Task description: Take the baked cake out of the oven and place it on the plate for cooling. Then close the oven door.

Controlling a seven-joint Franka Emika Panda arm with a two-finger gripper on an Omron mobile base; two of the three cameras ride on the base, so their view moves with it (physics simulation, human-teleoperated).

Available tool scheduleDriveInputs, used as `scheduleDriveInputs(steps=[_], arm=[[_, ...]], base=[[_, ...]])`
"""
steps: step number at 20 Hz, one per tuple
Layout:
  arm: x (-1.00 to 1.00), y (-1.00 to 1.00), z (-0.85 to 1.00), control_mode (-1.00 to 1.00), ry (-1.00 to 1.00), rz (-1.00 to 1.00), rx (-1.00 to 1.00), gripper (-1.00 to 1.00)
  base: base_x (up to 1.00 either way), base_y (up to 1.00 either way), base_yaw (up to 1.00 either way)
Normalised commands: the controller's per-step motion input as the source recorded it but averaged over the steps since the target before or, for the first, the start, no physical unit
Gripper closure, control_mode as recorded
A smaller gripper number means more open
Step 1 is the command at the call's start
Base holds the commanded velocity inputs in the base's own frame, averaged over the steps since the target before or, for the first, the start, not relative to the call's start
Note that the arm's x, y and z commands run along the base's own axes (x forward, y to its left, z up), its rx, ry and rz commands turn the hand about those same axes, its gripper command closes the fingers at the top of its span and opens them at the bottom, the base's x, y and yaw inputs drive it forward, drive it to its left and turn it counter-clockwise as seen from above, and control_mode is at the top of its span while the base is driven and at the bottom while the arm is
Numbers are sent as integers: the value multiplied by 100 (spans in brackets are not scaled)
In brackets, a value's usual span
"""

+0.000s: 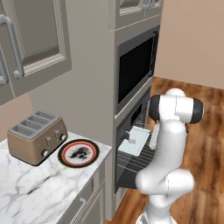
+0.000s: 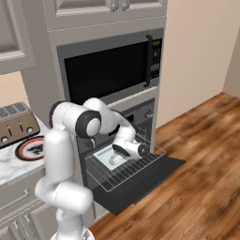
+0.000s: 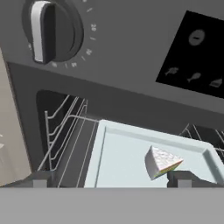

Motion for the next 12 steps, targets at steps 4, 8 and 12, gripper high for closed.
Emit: scheduleDriveInputs(steps=[4,8,12], arm=[[34,0,-23,-100,-1,-4,13,-100],[47,2,-6,-100,11,-2,22,-100],[56,0,-10,-100,8,-3,20,-100]], base=[[0,0,0],[0,0,0],[0,0,0]])
